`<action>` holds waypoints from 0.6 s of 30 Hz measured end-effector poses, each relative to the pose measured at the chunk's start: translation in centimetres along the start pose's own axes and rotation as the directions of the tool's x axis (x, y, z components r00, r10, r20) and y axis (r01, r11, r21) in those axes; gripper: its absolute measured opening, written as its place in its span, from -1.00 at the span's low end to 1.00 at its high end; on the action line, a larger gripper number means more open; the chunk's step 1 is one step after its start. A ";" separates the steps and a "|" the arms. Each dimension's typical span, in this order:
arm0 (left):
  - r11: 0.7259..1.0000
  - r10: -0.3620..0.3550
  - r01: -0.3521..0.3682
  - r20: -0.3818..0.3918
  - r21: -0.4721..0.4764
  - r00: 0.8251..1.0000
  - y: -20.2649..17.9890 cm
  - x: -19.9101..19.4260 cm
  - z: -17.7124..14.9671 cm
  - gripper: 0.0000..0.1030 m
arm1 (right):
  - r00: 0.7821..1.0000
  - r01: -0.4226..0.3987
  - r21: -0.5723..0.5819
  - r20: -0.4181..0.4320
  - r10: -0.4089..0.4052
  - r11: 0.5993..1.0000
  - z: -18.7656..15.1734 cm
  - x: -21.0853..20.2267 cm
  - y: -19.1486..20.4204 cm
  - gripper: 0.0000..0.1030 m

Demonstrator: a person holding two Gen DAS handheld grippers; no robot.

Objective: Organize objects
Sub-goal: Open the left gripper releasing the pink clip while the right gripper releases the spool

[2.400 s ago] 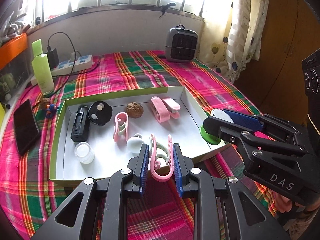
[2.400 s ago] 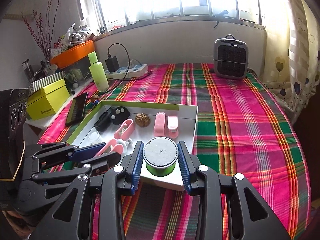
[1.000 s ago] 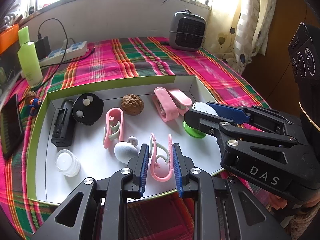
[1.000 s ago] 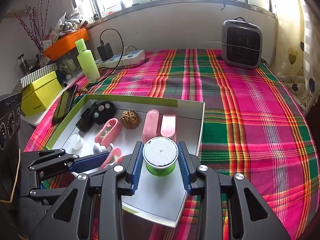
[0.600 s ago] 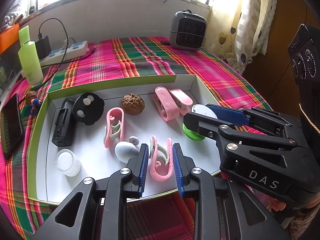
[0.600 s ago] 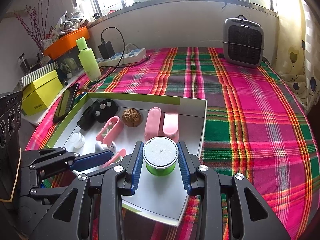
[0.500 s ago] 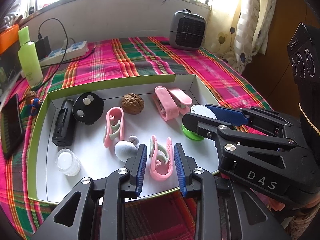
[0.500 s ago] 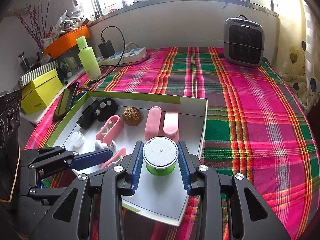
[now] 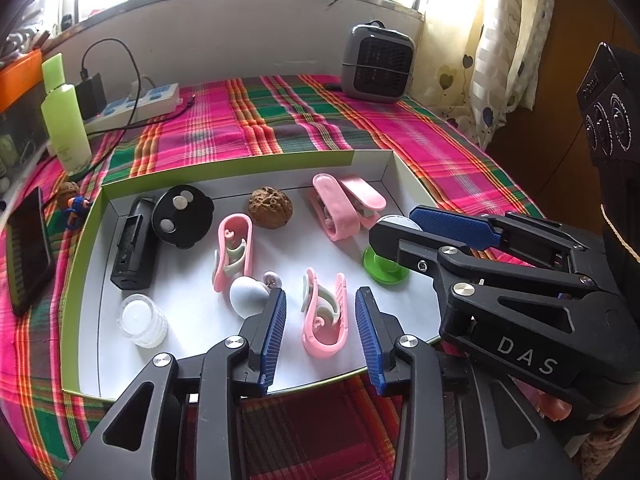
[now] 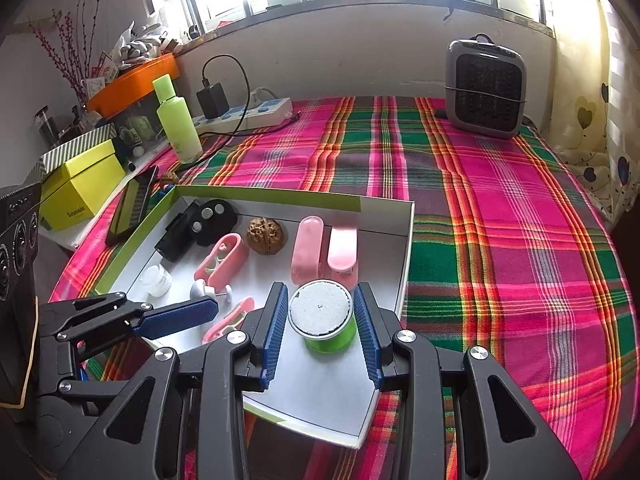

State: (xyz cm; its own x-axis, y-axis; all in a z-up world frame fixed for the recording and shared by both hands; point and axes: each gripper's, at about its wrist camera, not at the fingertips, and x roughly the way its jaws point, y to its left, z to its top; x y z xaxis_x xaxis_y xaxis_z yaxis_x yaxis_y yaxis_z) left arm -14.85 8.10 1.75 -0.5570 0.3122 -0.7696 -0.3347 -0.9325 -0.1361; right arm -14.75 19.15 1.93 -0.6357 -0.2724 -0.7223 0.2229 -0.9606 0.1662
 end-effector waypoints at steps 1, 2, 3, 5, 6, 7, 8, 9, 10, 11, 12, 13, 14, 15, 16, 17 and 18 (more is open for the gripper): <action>1.000 0.001 -0.001 0.000 -0.001 1.000 0.0 -0.1 0.0 -0.32 | 1.000 0.000 0.002 -0.001 0.000 1.000 0.0 0.0 0.0 -0.30; 1.000 0.002 -0.002 0.001 -0.001 1.000 0.0 -0.2 0.0 -0.30 | 1.000 -0.001 0.005 -0.001 0.001 1.000 0.0 0.0 0.0 -0.29; 1.000 0.004 -0.004 0.001 -0.001 1.000 0.0 -0.2 0.0 -0.29 | 1.000 -0.001 0.009 -0.001 0.001 1.000 0.0 -0.1 0.0 -0.28; 1.000 0.006 -0.006 0.001 -0.004 1.000 0.1 -0.3 0.0 -0.28 | 1.000 0.001 0.011 0.000 -0.001 1.000 0.0 -0.1 0.0 -0.26; 1.000 0.006 -0.006 0.001 -0.004 1.000 0.2 -0.4 0.0 -0.27 | 1.000 0.002 0.010 0.002 -0.002 1.000 0.0 -0.1 0.0 -0.24; 1.000 0.007 -0.007 0.002 -0.005 1.000 0.2 -0.4 0.0 -0.27 | 1.000 0.004 0.009 0.002 -0.004 1.000 -0.1 -0.1 0.1 -0.22; 1.000 0.008 -0.008 0.002 -0.005 1.000 0.2 -0.4 0.0 -0.26 | 1.000 0.005 0.008 0.002 -0.005 1.000 -0.1 -0.2 0.1 -0.22; 1.000 0.007 -0.007 0.003 -0.004 1.000 0.2 -0.5 0.0 -0.25 | 1.000 0.002 0.008 0.004 -0.003 1.000 0.0 -0.2 0.2 -0.21; 1.000 0.008 -0.008 0.002 -0.005 1.000 0.2 -0.5 0.0 -0.25 | 1.000 0.001 0.008 0.004 -0.001 1.000 0.0 -0.2 0.2 -0.20; 1.000 0.007 -0.007 0.003 -0.005 1.000 0.2 -0.5 -0.1 -0.25 | 1.000 0.002 0.008 0.005 -0.002 1.000 0.0 -0.3 0.3 -0.20; 1.000 0.006 -0.006 0.003 -0.004 1.000 0.1 -0.6 0.0 -0.25 | 1.000 0.003 0.008 0.008 -0.003 1.000 0.0 -0.3 0.3 -0.20; 1.000 0.008 -0.008 0.003 -0.005 1.000 0.1 -0.6 -0.1 -0.25 | 1.000 0.003 0.007 0.011 -0.003 1.000 0.0 -0.4 0.3 -0.20; 1.000 0.010 -0.009 0.004 -0.005 1.000 0.1 -0.7 -0.1 -0.25 | 1.000 0.004 0.007 0.012 -0.004 1.000 0.0 -0.5 0.4 -0.20; 1.000 0.010 -0.010 0.005 -0.003 1.000 0.1 -0.8 -0.2 -0.25 | 1.000 0.007 0.009 0.013 -0.007 1.000 0.0 -0.5 0.4 -0.20; 1.000 0.012 -0.012 0.006 -0.003 1.000 0.1 -0.8 -0.2 -0.25 | 1.000 0.008 0.012 0.014 -0.008 1.000 -0.1 -0.6 0.4 -0.19; 1.000 0.013 -0.013 0.007 -0.004 1.000 0.0 -0.9 -0.2 -0.25 | 1.000 0.008 0.014 0.015 -0.008 1.000 -0.1 -0.7 0.4 -0.19; 1.000 0.012 -0.012 0.008 -0.003 1.000 0.0 -1.0 -0.3 -0.24 | 1.000 0.009 0.016 0.017 -0.009 1.000 -0.1 -0.8 0.4 -0.19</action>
State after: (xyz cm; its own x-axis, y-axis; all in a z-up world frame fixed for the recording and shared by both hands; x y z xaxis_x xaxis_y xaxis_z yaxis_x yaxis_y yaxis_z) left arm -14.08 7.72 2.36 -0.5672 0.3022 -0.7661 -0.3254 -0.9368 -0.1286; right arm -14.07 19.03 2.44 -0.6502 -0.2643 -0.7123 0.2052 -0.9638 0.1704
